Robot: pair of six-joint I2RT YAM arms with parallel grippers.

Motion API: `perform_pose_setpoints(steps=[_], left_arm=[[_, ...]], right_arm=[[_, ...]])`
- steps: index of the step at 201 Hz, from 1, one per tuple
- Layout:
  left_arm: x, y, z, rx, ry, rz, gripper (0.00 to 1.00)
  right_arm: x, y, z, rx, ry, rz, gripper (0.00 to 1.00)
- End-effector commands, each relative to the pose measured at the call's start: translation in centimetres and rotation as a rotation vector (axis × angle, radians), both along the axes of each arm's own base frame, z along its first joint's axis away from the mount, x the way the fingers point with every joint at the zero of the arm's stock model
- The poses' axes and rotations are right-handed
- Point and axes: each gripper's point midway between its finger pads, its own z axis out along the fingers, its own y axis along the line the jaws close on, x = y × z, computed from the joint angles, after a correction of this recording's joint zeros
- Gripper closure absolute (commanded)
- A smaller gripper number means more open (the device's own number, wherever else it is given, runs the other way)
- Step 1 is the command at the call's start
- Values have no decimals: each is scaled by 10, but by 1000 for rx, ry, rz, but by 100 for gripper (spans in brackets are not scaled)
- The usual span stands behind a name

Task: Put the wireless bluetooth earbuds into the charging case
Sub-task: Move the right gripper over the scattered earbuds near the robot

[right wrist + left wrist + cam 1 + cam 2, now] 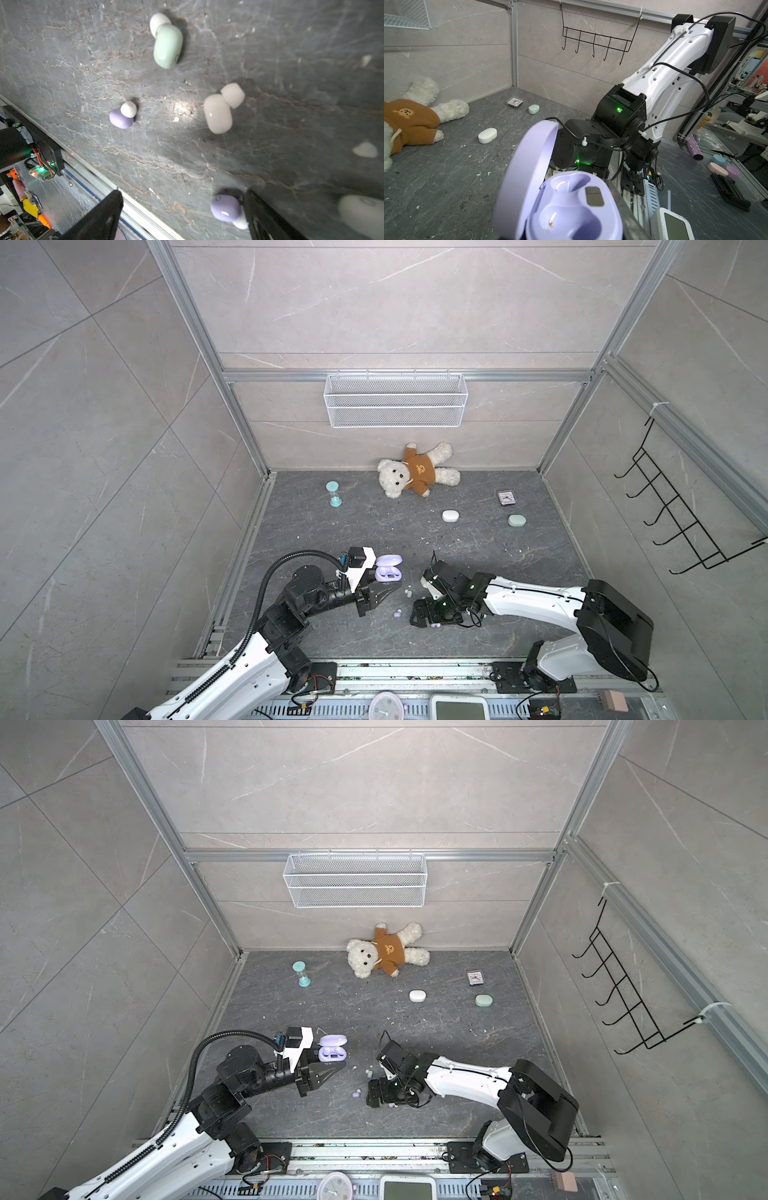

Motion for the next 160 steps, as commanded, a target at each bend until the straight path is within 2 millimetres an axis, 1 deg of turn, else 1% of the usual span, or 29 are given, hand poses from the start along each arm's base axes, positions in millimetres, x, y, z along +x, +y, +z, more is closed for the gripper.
perform_pose_setpoints(steps=[1,34,73,109,139,160], left_arm=[[-1,1,27,-50,-47,-1,85],[-2,1,27,-50,-46,-3,85],[-2,1,28,-51,-46,-4,85],[-1,1,26,-50,-44,-4,85],[-2,1,27,-50,-46,-4,85],[-3,2,28,-51,-49,-4,85]], right_arm=[[-24,-19,-17,-76,88,-9,7],[-27,-19,-14,-68,90,-19,7],[-33,-13,-11,-51,99,-24,7],[-27,-16,-14,-55,69,-65,6],[-21,-15,-16,-15,61,-113,6],[-17,-20,-16,-5,44,-152,6]])
